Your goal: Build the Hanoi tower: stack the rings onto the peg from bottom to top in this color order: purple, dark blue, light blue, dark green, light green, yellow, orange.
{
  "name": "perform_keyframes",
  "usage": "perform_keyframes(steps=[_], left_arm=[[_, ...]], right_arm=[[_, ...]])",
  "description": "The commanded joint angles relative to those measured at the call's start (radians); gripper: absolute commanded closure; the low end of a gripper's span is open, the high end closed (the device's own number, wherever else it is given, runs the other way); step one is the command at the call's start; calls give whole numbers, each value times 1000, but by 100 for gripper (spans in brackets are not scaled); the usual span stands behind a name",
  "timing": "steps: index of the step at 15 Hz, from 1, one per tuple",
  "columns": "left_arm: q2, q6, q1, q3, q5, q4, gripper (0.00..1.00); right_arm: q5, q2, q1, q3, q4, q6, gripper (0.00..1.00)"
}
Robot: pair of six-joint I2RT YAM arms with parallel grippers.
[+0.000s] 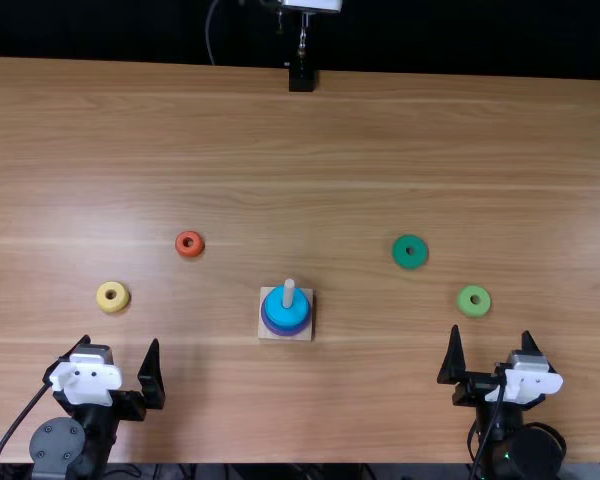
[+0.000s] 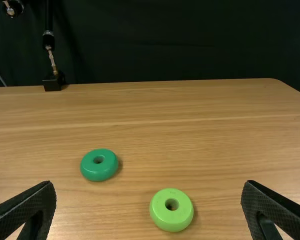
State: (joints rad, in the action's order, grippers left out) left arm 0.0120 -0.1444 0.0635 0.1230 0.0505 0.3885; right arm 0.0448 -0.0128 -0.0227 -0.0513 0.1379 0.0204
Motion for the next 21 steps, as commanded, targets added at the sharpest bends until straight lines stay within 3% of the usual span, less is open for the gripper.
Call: perform_keyframes(steps=[1, 8, 13, 18, 19, 20, 21], left_arm=[[-12, 8, -11, -54, 12, 7, 0], [-12, 6, -11, -54, 12, 7, 0], [-12, 6, -11, -54, 12, 7, 0], [-12, 6, -11, -54, 12, 7, 0], [-12, 6, -11, -54, 12, 7, 0], [-12, 6, -11, -54, 12, 7, 0], [-12, 6, -11, -54, 12, 7, 0]], right_arm=[[7, 13, -16, 28, 3, -2, 0], [3, 13, -11, 10, -6, -2, 0], [3, 2, -14, -194, -2, -19, 0], [-1, -236, -5, -375, -2, -15, 0], [-6, -303, -2, -423, -1, -15, 0], [-28, -381, 17, -479, -1, -13, 0], [-78, -454, 49, -532, 3, -11, 0]])
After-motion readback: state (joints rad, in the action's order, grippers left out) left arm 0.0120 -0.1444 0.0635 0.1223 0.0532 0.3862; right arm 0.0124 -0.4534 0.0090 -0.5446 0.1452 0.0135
